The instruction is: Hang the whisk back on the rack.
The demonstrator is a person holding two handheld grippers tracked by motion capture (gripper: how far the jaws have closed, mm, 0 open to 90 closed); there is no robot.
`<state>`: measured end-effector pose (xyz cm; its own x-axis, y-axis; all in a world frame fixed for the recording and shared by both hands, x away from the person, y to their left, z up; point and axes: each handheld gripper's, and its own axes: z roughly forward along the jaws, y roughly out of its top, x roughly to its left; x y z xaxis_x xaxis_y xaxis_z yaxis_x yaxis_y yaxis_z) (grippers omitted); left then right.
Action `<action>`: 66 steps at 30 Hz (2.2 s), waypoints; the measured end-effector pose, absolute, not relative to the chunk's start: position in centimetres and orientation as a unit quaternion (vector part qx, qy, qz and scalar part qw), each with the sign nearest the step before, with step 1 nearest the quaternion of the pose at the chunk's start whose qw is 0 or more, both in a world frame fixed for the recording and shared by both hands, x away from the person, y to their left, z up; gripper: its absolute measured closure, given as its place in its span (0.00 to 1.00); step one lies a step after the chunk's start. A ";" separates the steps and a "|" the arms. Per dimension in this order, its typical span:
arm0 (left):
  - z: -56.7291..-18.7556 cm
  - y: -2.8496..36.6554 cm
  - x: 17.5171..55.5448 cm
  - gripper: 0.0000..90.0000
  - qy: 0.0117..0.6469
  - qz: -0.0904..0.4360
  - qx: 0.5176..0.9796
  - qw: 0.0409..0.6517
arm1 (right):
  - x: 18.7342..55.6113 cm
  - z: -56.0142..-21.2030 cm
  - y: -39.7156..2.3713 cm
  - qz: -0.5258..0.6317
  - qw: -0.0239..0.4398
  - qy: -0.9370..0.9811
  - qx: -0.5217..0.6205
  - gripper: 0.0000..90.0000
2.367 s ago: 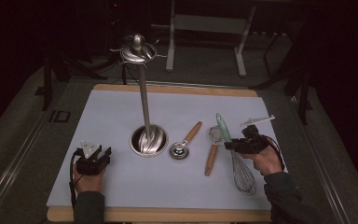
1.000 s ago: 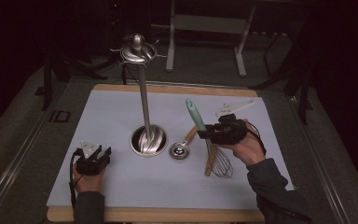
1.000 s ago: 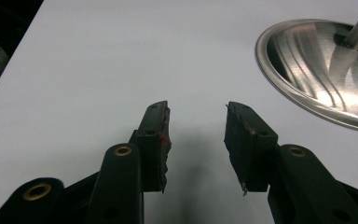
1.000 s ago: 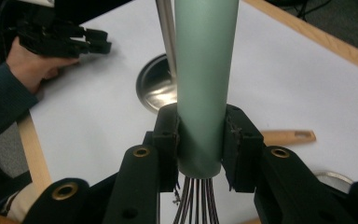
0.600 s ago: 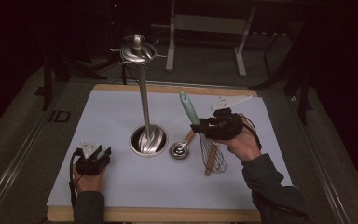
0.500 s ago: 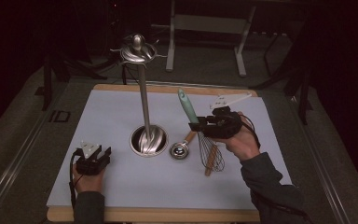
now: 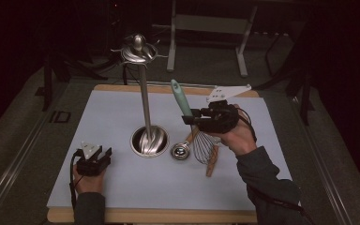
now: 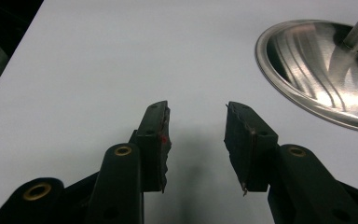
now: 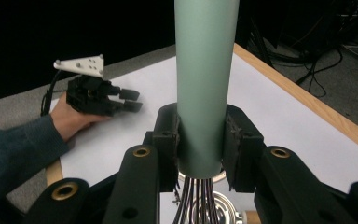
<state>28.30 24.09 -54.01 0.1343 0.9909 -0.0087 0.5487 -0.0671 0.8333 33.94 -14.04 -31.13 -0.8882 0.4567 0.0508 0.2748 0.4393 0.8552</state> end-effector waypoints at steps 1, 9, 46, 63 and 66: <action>-54.0 24.1 28.3 0.67 0.581 0.308 0.662 0.359 | 33.9 -31.0 -14.0 0.484 0.094 0.842 0.216 0.77; -54.0 24.1 28.3 0.67 0.581 0.308 0.663 0.358 | 33.7 -29.6 -13.0 0.495 0.101 0.837 0.208 0.77; -54.0 24.2 28.3 0.66 0.582 0.306 0.661 0.361 | 34.0 -27.4 -8.2 0.513 0.109 0.832 0.181 0.77; -54.0 24.2 28.3 0.66 0.582 0.306 0.662 0.361 | 35.2 -28.5 -6.7 0.506 0.099 0.834 0.197 0.75; -54.0 24.2 28.3 0.66 0.582 0.306 0.662 0.361 | 35.4 -28.7 -6.5 0.506 0.095 0.835 0.196 0.74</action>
<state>28.28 24.21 -53.99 0.1362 0.9906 -0.0157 0.5489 -0.0623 0.8336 35.39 -6.53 -28.67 -0.9053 0.4229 0.0387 0.2300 0.4116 0.8819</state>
